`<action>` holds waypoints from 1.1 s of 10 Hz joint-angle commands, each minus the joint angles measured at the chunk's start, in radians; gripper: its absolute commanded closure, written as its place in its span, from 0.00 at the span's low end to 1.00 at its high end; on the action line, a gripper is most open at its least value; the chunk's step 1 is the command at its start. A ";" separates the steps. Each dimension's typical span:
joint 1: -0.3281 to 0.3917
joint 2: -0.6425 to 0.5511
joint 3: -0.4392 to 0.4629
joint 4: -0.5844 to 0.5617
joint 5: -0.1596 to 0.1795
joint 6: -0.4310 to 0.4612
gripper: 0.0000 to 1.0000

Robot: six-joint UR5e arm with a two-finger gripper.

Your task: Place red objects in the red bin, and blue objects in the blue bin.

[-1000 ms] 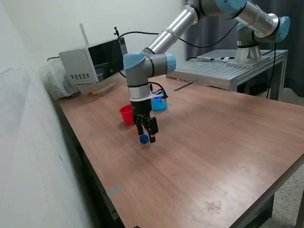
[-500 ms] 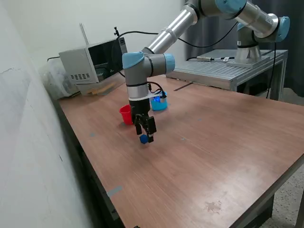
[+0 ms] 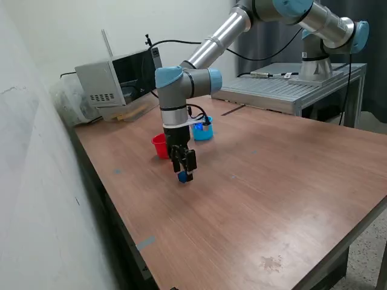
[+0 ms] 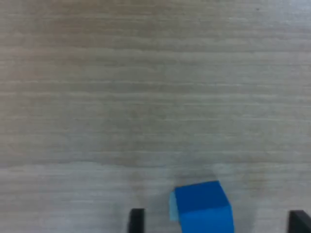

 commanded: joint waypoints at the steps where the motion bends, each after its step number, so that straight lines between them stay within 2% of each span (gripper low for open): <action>1: -0.001 0.000 0.003 0.000 -0.007 0.000 1.00; 6: 0.001 -0.020 -0.007 0.003 -0.034 0.000 1.00; 8: -0.001 -0.096 0.006 0.029 -0.034 0.005 1.00; 11: -0.007 -0.242 0.062 0.161 -0.040 0.009 1.00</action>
